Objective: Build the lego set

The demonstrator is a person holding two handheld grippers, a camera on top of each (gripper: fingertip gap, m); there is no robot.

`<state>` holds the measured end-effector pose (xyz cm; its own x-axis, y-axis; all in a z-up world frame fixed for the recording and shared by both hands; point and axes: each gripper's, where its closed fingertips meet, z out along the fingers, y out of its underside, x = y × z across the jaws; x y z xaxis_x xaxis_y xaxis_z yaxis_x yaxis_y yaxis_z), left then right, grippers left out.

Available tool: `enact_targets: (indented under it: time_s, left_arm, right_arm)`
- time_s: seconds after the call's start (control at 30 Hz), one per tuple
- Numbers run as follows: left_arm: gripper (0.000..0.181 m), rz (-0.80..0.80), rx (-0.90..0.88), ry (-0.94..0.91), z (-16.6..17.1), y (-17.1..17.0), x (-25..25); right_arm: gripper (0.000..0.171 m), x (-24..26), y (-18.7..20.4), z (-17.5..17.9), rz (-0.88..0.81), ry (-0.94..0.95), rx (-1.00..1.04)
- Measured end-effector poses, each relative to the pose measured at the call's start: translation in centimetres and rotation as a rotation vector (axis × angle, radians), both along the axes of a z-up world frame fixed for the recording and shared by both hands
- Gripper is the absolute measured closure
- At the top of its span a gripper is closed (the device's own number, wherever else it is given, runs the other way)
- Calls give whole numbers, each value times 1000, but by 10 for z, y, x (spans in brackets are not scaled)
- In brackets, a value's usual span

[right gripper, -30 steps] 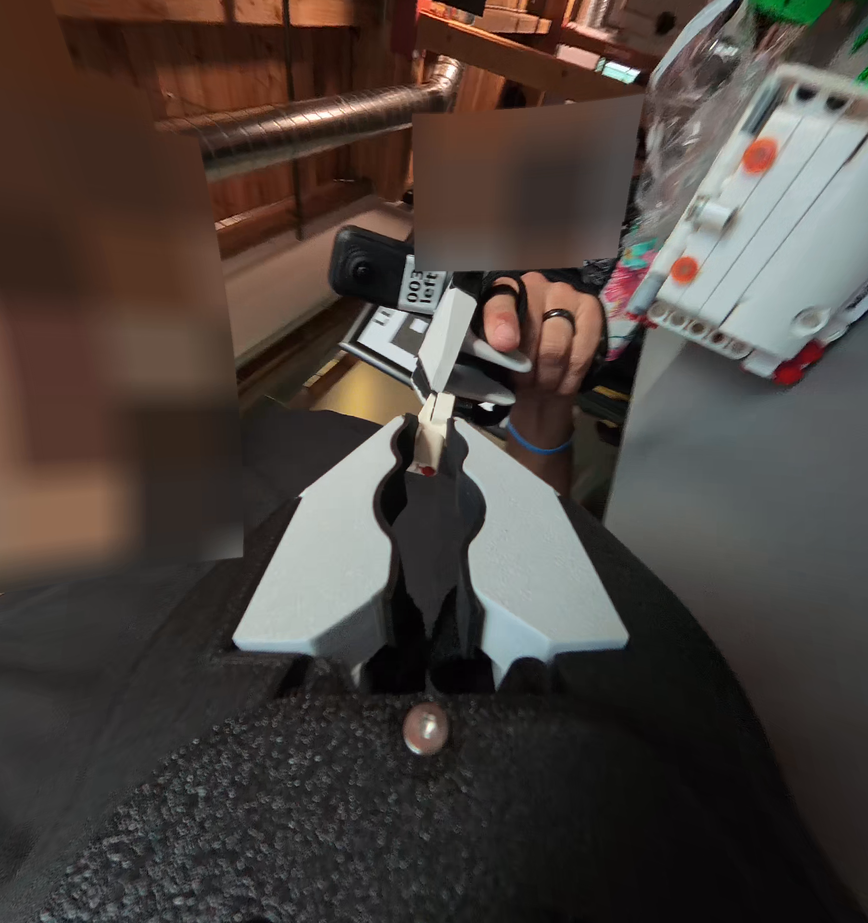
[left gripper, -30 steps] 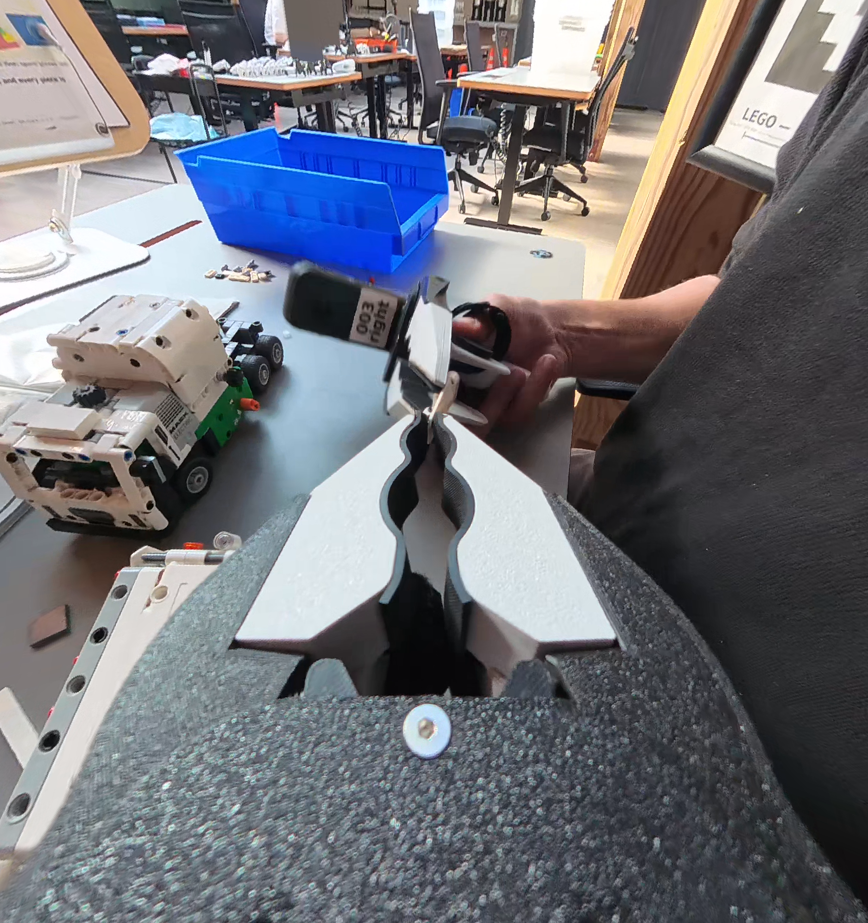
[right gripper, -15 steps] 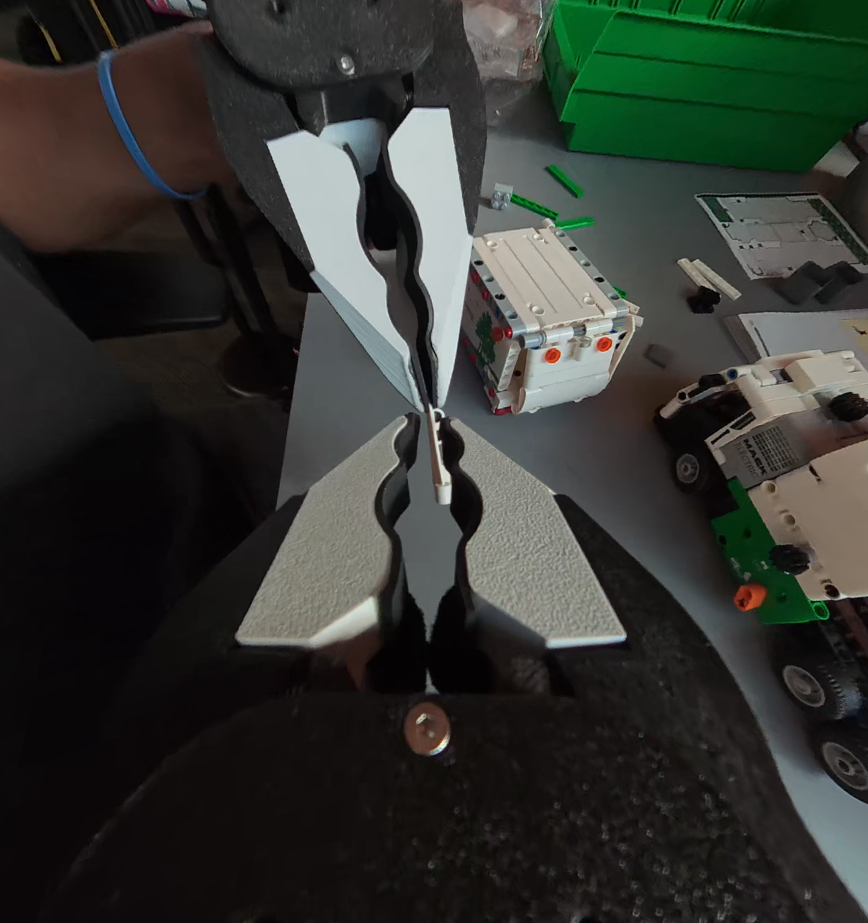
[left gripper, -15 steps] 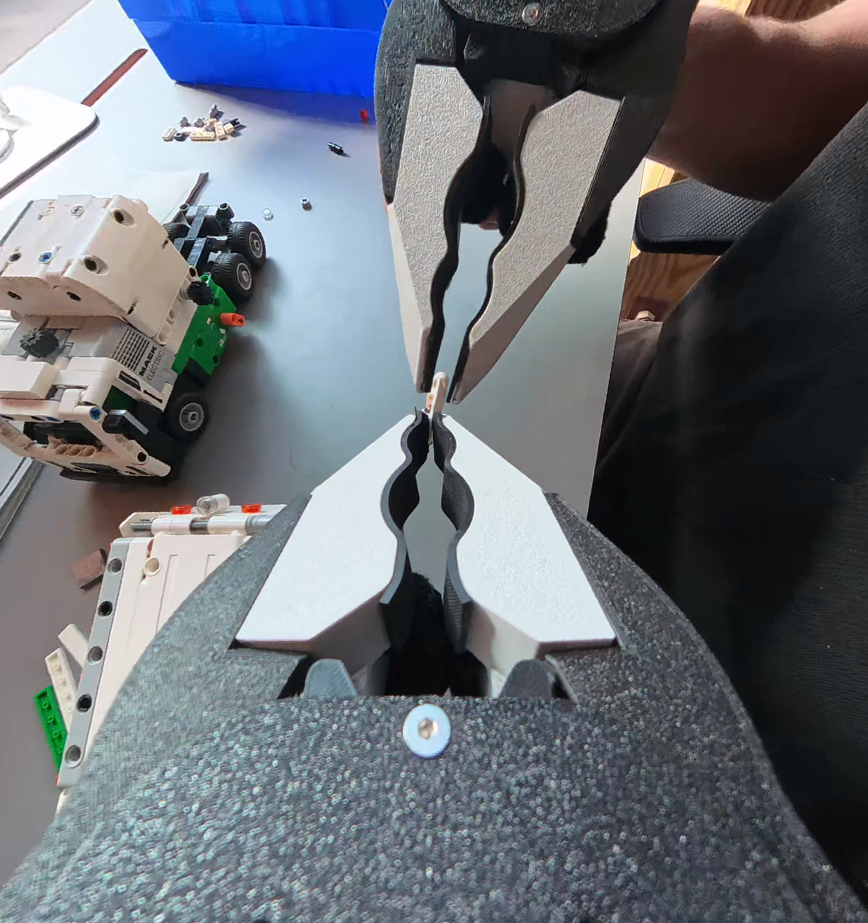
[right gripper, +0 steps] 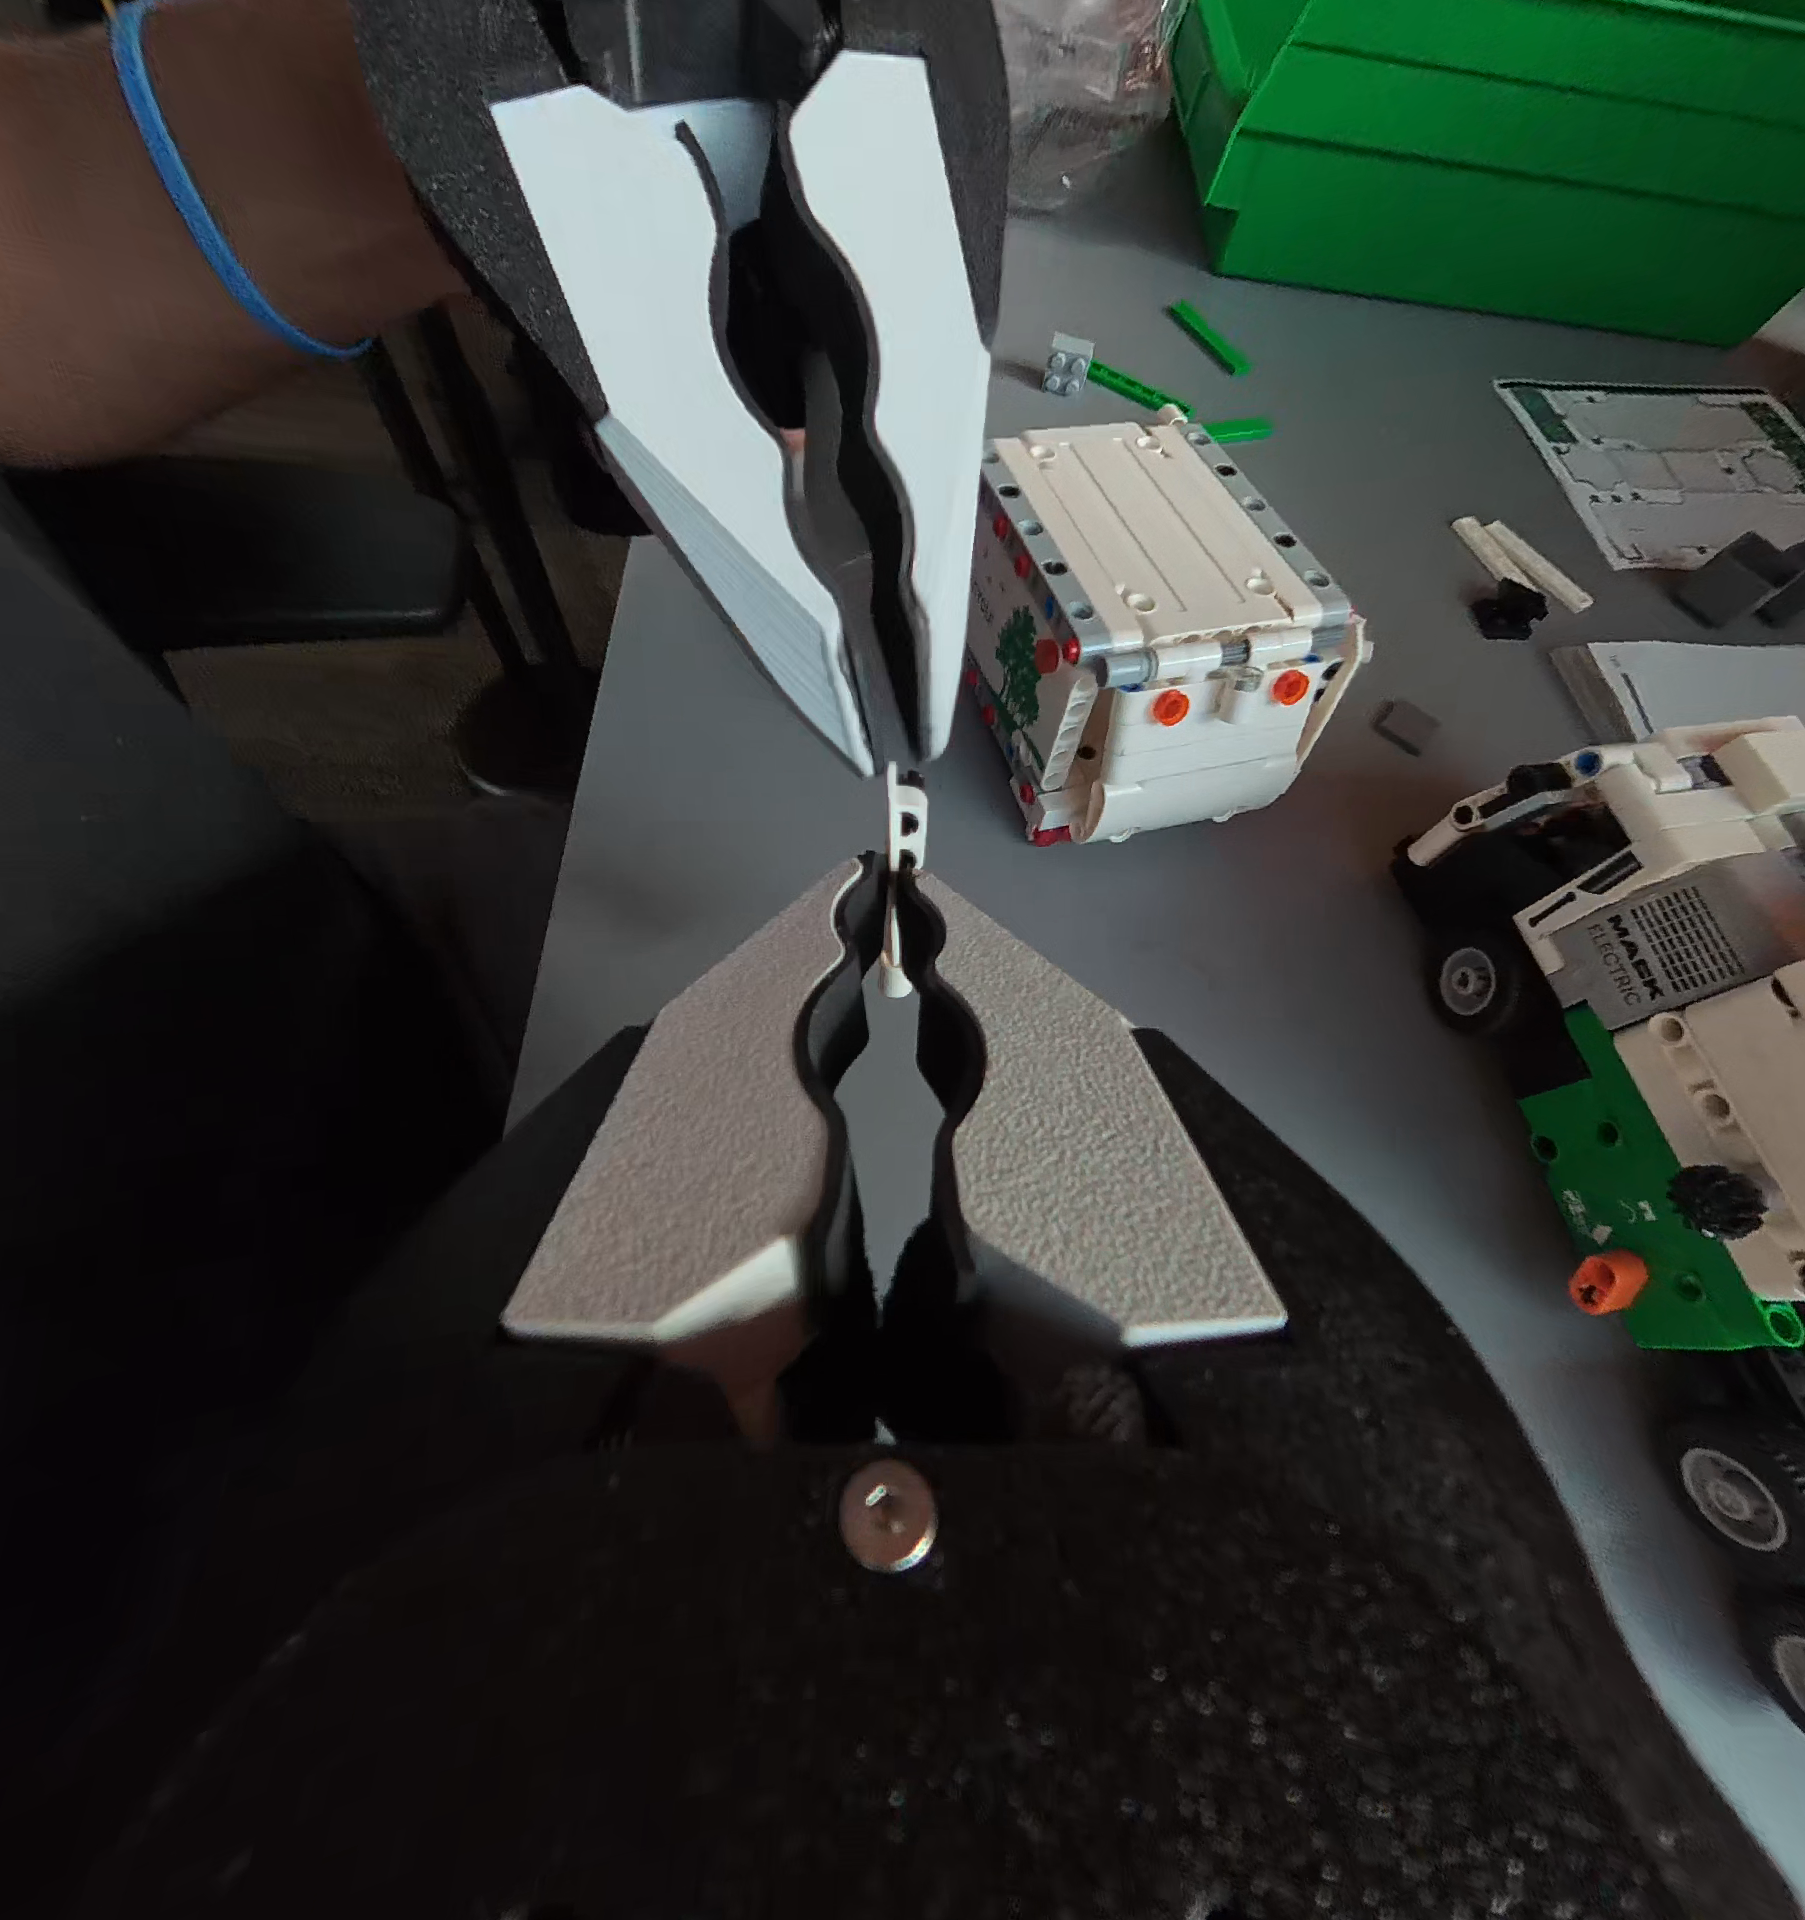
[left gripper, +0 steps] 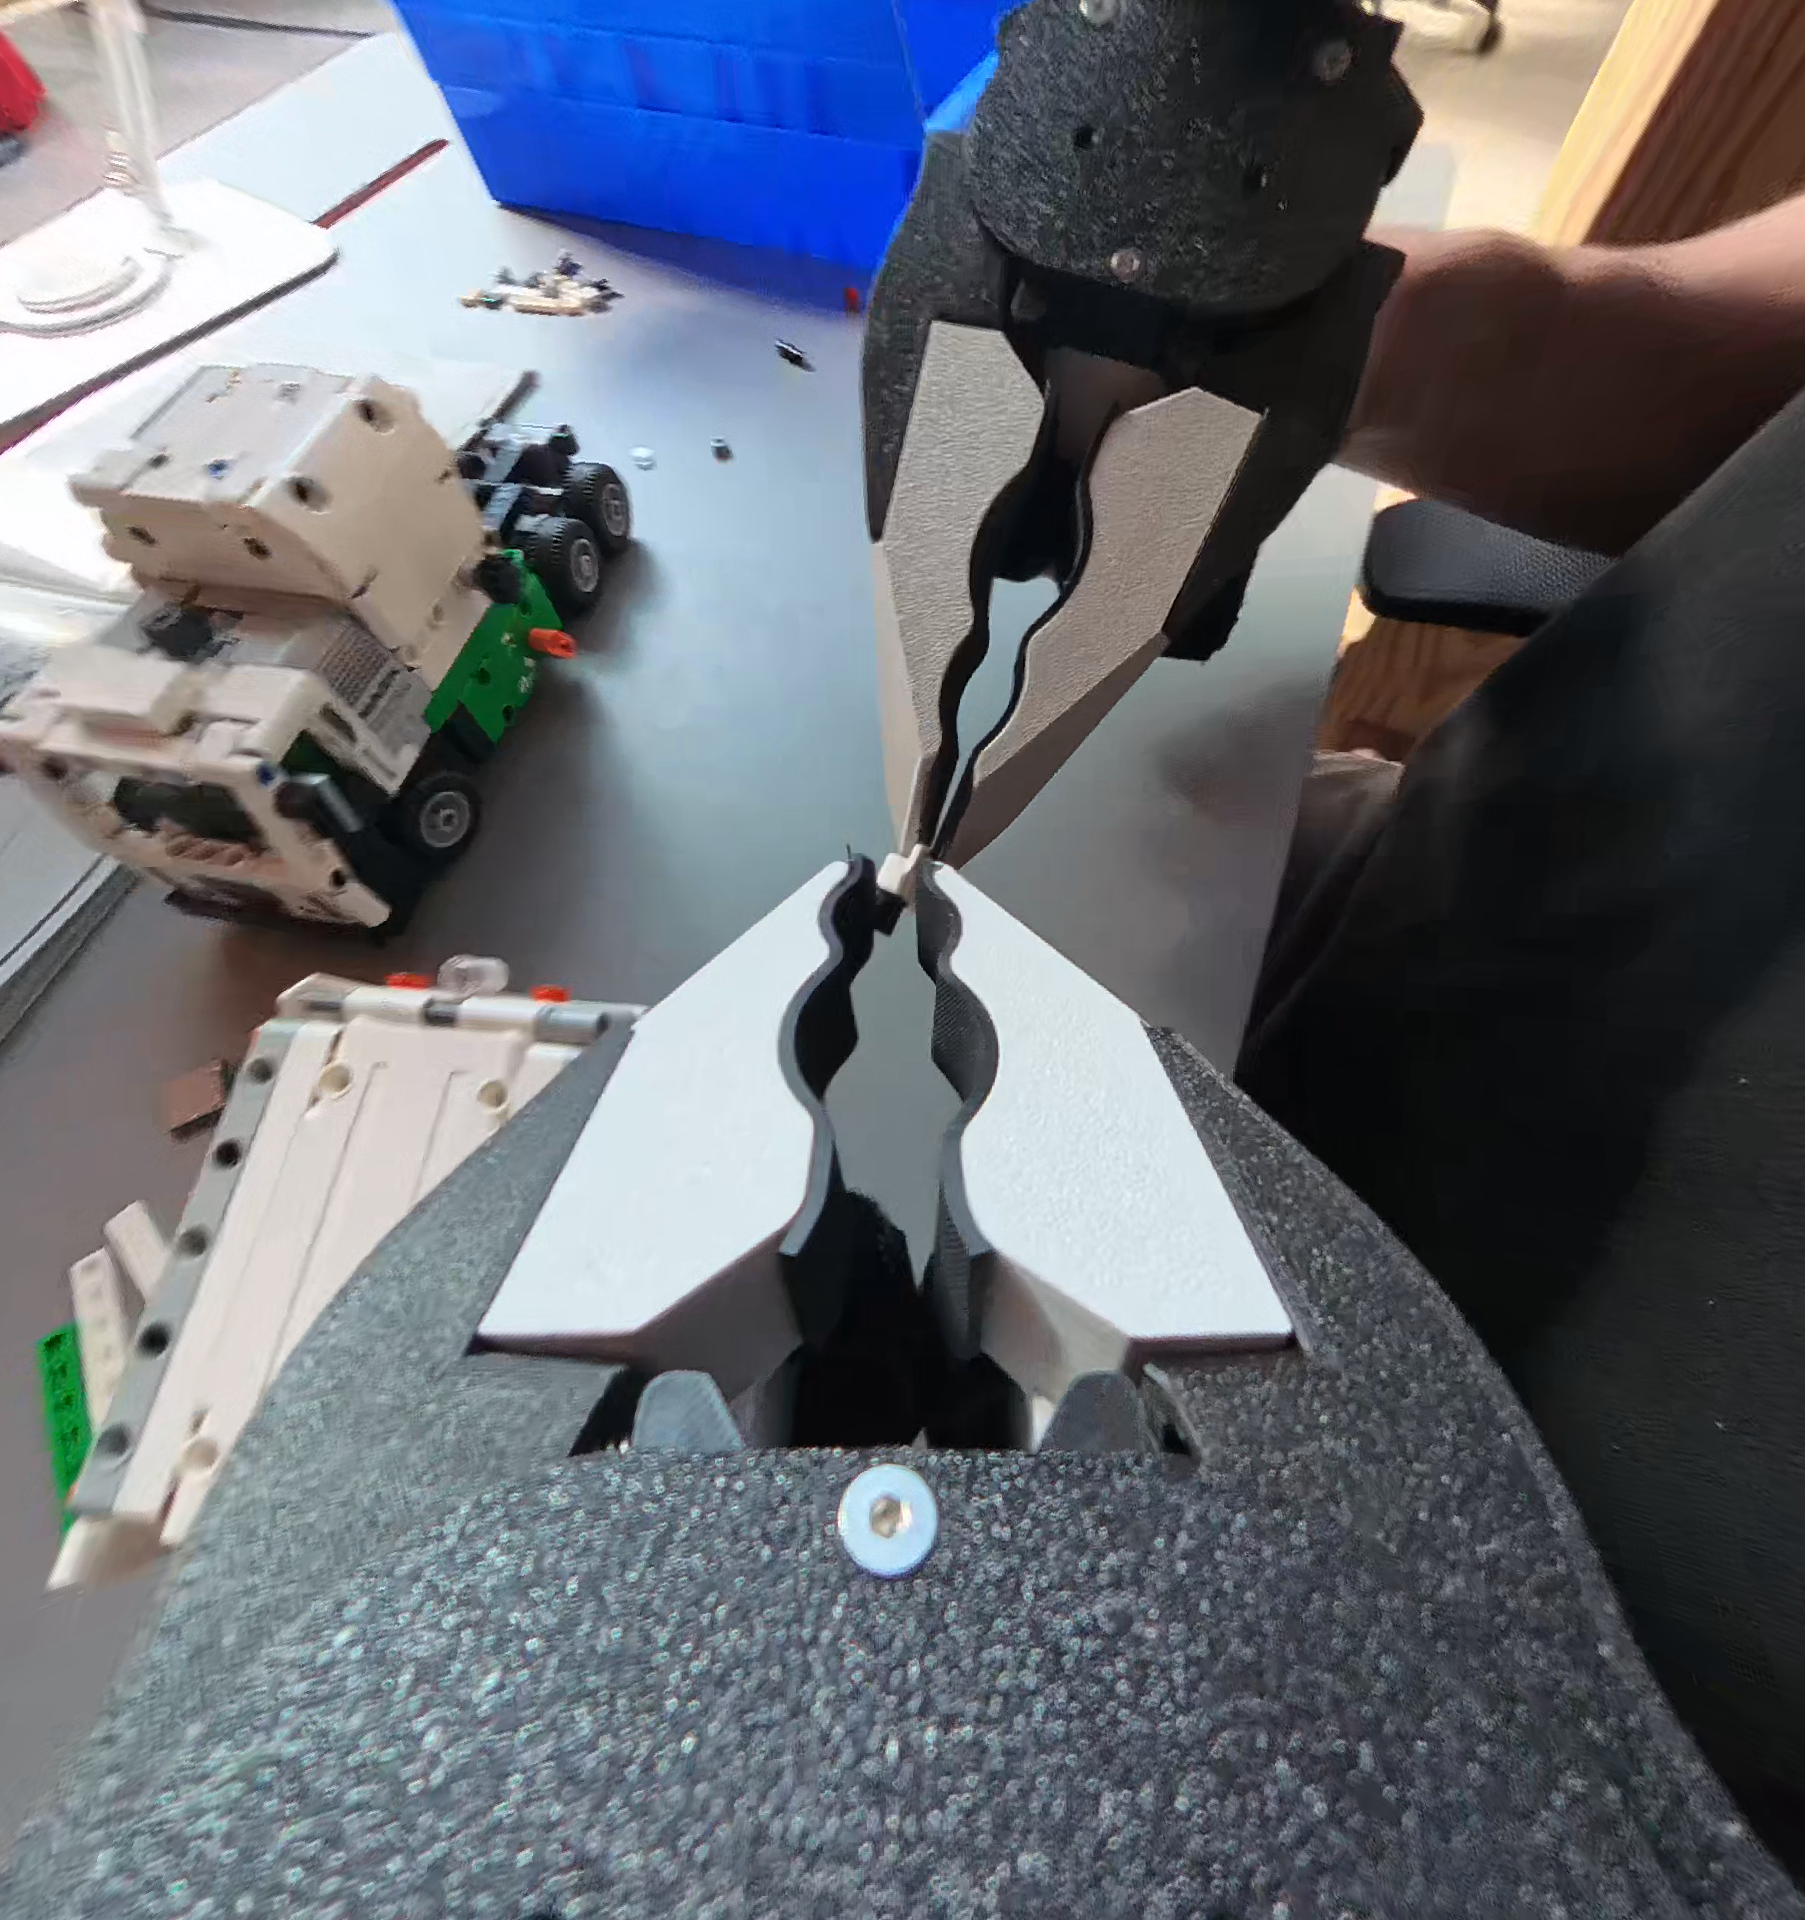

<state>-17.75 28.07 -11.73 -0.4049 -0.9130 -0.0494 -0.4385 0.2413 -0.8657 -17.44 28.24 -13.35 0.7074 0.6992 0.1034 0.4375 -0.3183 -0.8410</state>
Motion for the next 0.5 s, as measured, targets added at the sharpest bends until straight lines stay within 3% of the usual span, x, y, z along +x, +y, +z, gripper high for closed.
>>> enact_targets:
  time_s: [0.13,0.2,0.23,0.33,0.4,0.5]
  left_arm:
    - [136,190,11,-72,13,56,-14]
    - [97,239,7,-71,10,81,-22]
    - [86,256,2,-40,2,93,-25]
    - [77,306,48,4,-20,121,-30]
    - [73,281,18,15,-28,123,-29]
    - [82,215,-6,30,-30,118,-24]
  right_arm:
    - [170,4,16,3,25,164,36]
    - [170,7,28,1,29,186,79]
    - [170,7,32,-2,38,197,82]
    - [170,6,40,-7,53,222,23]
    - [170,10,46,-11,39,214,-9]
    - [170,10,50,-13,43,275,-77]
